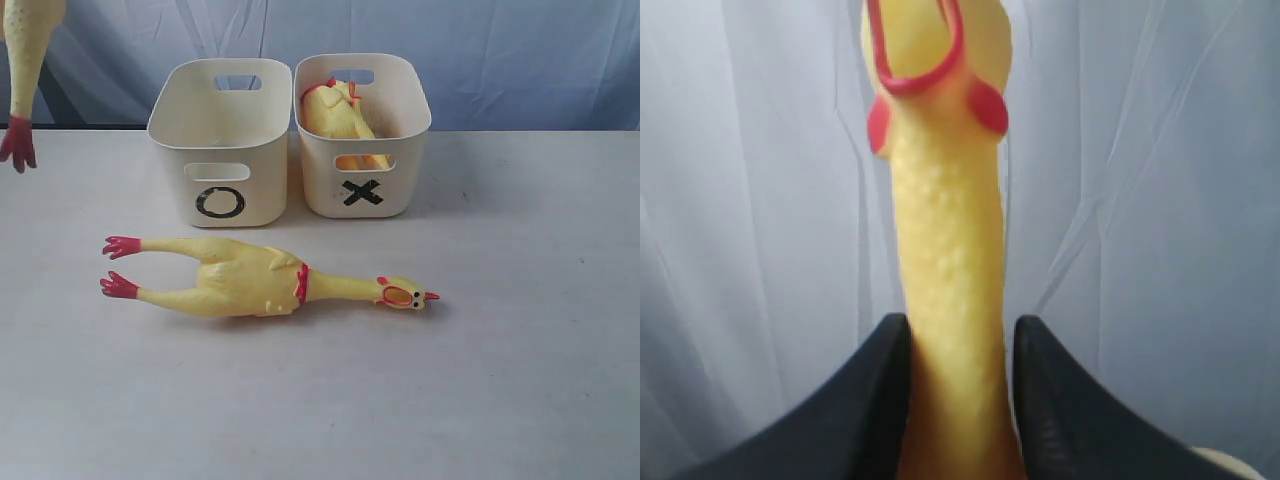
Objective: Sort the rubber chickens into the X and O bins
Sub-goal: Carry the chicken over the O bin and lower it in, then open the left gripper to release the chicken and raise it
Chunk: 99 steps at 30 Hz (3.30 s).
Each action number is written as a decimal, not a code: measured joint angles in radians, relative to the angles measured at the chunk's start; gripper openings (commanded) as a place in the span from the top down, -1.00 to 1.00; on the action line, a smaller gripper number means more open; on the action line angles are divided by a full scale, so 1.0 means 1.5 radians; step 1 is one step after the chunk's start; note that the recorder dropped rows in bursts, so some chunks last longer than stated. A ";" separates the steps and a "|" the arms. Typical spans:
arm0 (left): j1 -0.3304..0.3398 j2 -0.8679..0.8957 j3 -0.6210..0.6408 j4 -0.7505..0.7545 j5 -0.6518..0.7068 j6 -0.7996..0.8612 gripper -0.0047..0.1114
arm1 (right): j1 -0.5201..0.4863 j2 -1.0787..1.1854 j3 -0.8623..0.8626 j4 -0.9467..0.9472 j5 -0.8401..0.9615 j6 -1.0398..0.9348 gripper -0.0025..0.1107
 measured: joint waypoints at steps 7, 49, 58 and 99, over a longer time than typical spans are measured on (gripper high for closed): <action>0.024 0.036 0.000 0.052 -0.106 -0.061 0.92 | 0.000 0.000 0.000 0.000 0.000 0.000 0.96; 0.102 0.450 -0.228 0.032 -0.582 -0.323 0.92 | 0.000 0.000 0.000 0.000 0.000 0.000 0.96; 0.055 0.549 -0.336 0.081 -0.560 -0.319 0.92 | 0.000 0.000 0.000 0.000 0.000 0.000 0.96; -0.011 0.633 -0.403 0.246 -0.269 -0.258 0.05 | 0.000 0.000 0.000 0.001 0.000 0.000 0.96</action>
